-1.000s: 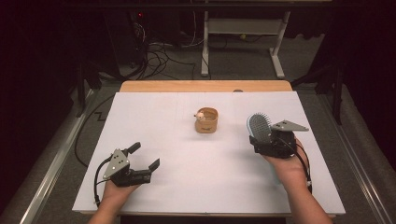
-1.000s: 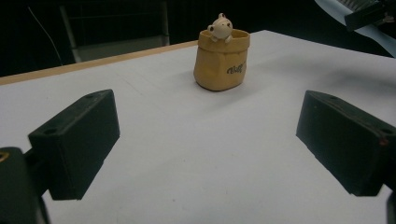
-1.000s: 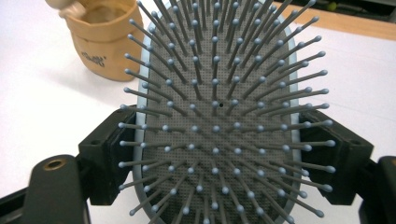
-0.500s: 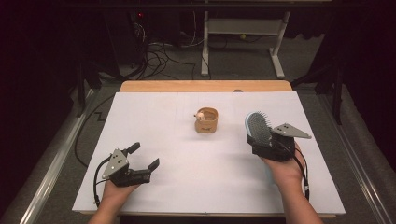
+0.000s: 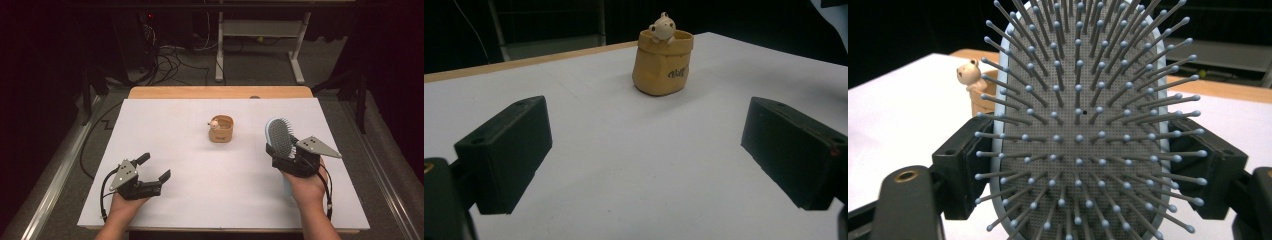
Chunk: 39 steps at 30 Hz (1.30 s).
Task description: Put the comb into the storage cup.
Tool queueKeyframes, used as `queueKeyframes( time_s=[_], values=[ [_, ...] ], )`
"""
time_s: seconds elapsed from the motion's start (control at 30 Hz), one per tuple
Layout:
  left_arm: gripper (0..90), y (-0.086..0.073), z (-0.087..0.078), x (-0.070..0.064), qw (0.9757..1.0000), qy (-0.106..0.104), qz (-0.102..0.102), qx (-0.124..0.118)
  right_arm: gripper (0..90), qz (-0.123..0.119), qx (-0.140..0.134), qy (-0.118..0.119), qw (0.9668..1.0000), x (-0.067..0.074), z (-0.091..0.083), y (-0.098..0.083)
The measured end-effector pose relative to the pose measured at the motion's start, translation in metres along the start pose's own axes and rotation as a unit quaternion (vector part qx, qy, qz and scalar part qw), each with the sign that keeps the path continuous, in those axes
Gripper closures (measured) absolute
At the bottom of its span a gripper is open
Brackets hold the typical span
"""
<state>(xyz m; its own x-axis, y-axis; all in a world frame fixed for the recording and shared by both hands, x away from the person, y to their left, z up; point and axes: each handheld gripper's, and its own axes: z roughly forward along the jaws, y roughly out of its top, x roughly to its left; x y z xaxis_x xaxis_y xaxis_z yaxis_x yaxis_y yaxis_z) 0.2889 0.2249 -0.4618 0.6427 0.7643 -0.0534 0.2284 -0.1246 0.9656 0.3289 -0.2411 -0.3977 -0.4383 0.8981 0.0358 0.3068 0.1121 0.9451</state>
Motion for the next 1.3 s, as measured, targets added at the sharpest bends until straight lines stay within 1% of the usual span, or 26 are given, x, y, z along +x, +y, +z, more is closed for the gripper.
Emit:
queueKeyframes(
  time_s=[0.03,0.07,0.1,0.2,0.23,0.33,0.37,0.4,0.5,0.67,0.8,1.0,1.03,1.1,1.17,1.3],
  values=[
    [6.6,0.000,0.000,0.000,1.0000,0.001,0.000,0.000,20.6,-0.001,-0.007,0.000,1.0000,0.000,-0.003,-0.001],
    [6.7,0.000,0.000,0.000,1.0000,0.001,0.000,0.000,20.6,-0.001,-0.007,0.000,1.0000,0.000,-0.003,-0.001],
    [6.6,0.000,0.000,-0.001,1.0000,0.001,0.000,0.000,20.6,0.007,-0.013,0.003,0.9999,-0.002,-0.005,-0.004],
    [6.7,0.001,0.000,0.000,1.0000,0.003,-0.002,0.001,20.7,0.009,-0.015,0.004,0.9998,-0.003,-0.006,-0.007],
    [6.6,0.001,0.000,0.000,1.0000,0.003,-0.006,0.002,20.7,0.005,-0.017,0.002,0.9998,-0.003,-0.008,-0.009],
    [6.6,0.001,0.000,0.000,1.0000,0.004,-0.007,0.004,20.7,0.005,-0.023,0.001,0.9997,-0.003,-0.010,-0.010],
    [6.6,0.000,0.001,-0.001,0.9999,0.003,-0.008,0.006,20.6,0.003,-0.032,0.001,0.9995,-0.003,-0.012,-0.010],
    [6.6,0.000,0.001,-0.001,0.9999,0.003,-0.008,0.006,20.6,0.003,-0.032,0.001,0.9995,-0.003,-0.012,-0.010],
    [6.4,0.000,0.002,-0.002,0.9999,0.001,-0.008,0.009,20.7,-0.005,-0.040,-0.003,0.9992,-0.002,-0.014,-0.010],
    [5.9,0.001,0.001,-0.002,0.9999,0.002,-0.011,0.009,20.6,-0.006,-0.039,-0.009,0.9992,-0.002,-0.015,-0.011],
    [5.6,0.002,0.002,-0.003,0.9999,0.006,-0.008,0.010,20.6,-0.008,-0.040,-0.010,0.9991,-0.002,-0.016,-0.011],
    [5.1,0.010,0.004,-0.006,1.0000,0.007,-0.001,0.005,20.6,-0.011,-0.042,-0.008,0.9990,0.000,-0.016,-0.009],
    [5.1,0.015,0.004,-0.005,0.9999,0.001,-0.011,0.001,20.6,-0.013,-0.043,-0.008,0.9990,0.000,-0.016,-0.009],
    [5.1,0.018,0.004,-0.004,0.9999,0.001,-0.015,-0.001,20.6,-0.013,-0.043,-0.008,0.9989,0.000,-0.016,-0.009],
    [5.2,0.023,0.005,-0.001,0.9998,0.006,-0.019,0.004,20.6,-0.013,-0.044,-0.009,0.9989,0.001,-0.017,-0.009],
    [5.2,0.032,0.008,0.000,0.9999,0.012,-0.005,0.009,20.7,-0.014,-0.046,-0.008,0.9988,0.001,-0.018,-0.008]
  ],
)
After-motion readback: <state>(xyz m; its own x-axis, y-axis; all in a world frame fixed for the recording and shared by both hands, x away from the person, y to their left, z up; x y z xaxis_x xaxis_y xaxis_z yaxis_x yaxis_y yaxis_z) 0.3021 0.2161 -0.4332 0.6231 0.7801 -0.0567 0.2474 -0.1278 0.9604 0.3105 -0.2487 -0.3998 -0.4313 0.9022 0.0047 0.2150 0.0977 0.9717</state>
